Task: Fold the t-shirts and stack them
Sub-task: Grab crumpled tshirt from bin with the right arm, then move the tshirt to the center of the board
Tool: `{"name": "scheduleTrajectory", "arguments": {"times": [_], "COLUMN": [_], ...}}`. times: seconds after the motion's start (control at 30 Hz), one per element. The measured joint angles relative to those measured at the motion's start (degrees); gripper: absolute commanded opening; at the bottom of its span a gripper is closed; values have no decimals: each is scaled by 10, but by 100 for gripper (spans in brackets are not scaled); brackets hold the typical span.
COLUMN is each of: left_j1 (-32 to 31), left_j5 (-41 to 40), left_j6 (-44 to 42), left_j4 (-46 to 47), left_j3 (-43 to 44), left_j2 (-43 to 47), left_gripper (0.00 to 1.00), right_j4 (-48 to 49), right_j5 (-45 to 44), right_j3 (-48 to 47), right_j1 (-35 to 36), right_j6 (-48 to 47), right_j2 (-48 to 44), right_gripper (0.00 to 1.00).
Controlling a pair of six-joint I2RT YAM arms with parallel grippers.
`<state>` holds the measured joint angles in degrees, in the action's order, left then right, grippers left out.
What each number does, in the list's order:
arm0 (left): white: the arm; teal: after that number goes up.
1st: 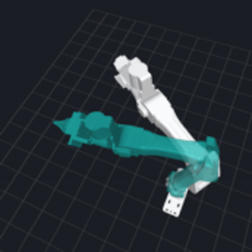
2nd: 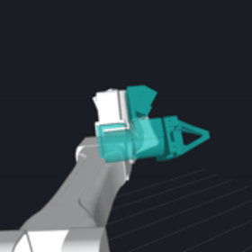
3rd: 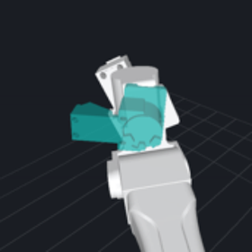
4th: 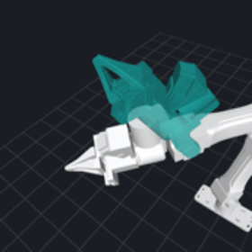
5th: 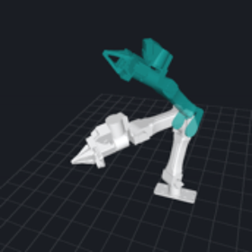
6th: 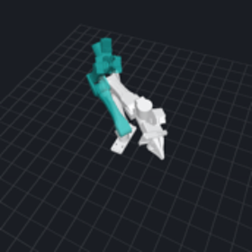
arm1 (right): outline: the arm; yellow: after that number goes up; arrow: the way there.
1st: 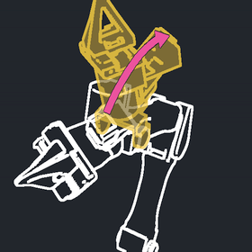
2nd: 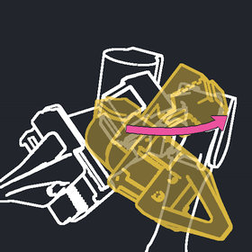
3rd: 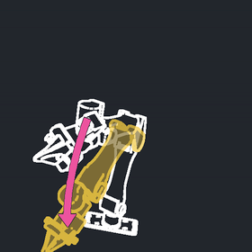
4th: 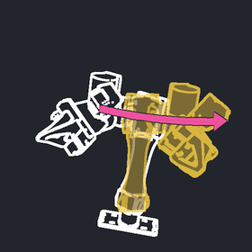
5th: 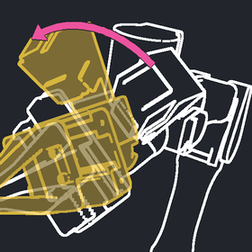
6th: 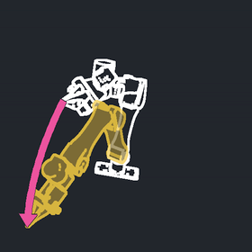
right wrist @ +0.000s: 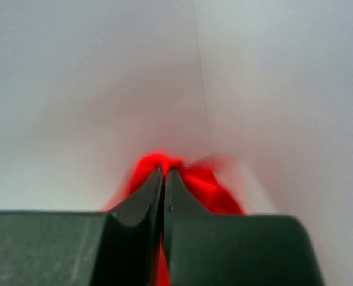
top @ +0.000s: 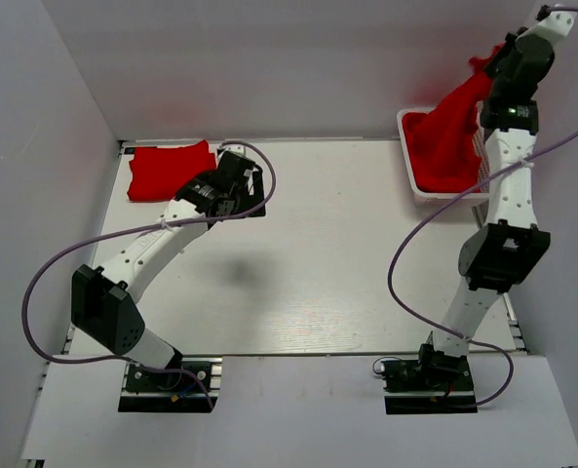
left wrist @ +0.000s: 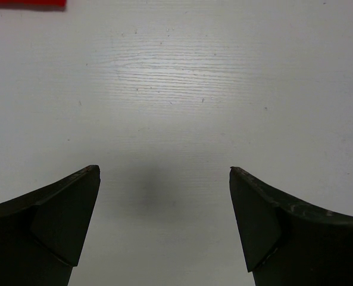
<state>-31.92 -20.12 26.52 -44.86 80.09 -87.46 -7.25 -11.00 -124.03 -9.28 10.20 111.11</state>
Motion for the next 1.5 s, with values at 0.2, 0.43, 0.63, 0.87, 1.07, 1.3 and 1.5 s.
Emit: {"name": "scheduleTrajectory", "arguments": {"times": [0.2,0.43,0.63,0.87,1.07,1.3,1.5], "left_j1": [0,0,1,1,1,1,1], "left_j5": [2,0,-5,-18,-40,-61,-58], "left_j6": [2,3,3,3,22,64,82], "left_j4": [3,3,1,-7,-40,-83,-100], "left_j3": [-9,-14,-15,-15,-15,-42,-75], "left_j2": [25,40,65,113,153,223,244], "left_gripper": [100,100,100,100,100,100,100], "right_j4": [110,208,299,374,403,436,340], "right_j5": [97,218,287,379,488,580,544], "right_j3": [-50,-89,-140,-143,22,455,796], "right_j1": [1,5,16,54,86,157,214], "right_j6": [49,139,244,383,457,427,326], "right_j2": [-31,-97,-120,-130,-202,-376,-421], "right_gripper": [0,0,0,0,0,0,53]}}
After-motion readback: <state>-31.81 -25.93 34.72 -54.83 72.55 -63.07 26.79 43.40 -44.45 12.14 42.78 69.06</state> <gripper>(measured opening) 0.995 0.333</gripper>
